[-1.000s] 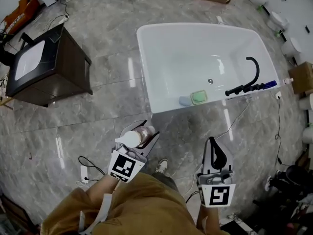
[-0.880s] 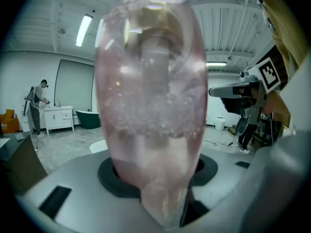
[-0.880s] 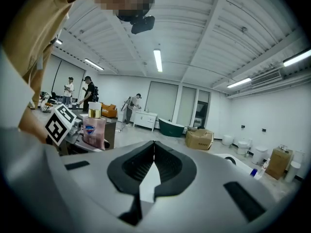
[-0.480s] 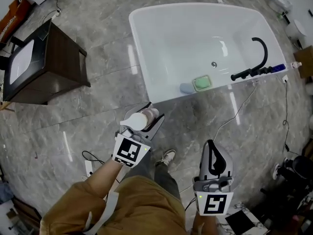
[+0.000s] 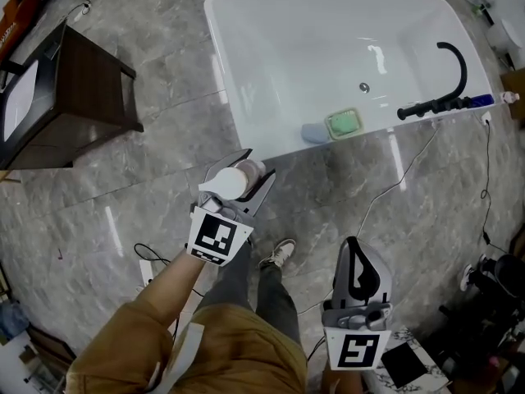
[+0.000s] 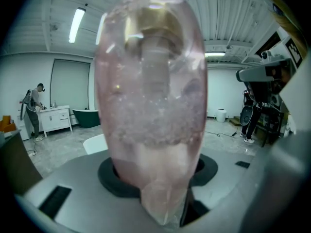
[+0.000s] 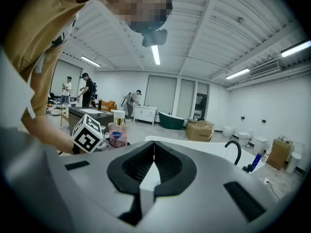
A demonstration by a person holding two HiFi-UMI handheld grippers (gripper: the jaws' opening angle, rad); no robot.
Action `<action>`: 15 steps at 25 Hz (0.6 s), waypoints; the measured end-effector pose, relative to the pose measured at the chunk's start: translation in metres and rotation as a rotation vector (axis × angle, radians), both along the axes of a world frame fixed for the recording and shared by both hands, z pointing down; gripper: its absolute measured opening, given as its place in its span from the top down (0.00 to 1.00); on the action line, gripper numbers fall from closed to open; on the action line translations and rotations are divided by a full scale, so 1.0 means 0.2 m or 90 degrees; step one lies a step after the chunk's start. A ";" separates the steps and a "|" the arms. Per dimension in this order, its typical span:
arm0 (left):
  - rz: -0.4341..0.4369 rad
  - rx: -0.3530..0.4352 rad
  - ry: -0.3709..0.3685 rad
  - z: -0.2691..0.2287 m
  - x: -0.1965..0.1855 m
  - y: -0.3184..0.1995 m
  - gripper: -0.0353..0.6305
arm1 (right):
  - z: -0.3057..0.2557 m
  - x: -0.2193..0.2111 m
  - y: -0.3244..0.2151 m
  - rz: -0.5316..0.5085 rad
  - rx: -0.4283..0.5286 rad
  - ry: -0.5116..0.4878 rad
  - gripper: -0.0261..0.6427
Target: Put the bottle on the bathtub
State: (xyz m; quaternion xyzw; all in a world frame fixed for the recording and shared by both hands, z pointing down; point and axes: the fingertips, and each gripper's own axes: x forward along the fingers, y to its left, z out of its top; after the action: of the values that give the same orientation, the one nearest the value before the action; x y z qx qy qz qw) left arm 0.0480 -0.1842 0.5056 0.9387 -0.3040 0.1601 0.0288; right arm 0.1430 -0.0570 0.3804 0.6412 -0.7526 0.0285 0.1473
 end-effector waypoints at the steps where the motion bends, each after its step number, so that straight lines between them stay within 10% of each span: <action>1: 0.001 0.000 -0.001 0.03 0.01 -0.02 0.62 | 0.02 0.00 -0.01 -0.001 -0.003 0.000 0.95; 15: 0.000 -0.035 -0.031 0.51 0.12 -0.22 0.62 | 0.35 -0.02 -0.11 -0.024 -0.066 0.016 0.95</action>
State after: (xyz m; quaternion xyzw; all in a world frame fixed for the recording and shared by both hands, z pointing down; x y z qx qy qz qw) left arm 0.0723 -0.2274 0.6074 0.9334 -0.3001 0.1908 0.0474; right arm 0.1388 -0.0798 0.4504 0.6189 -0.7600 0.0565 0.1903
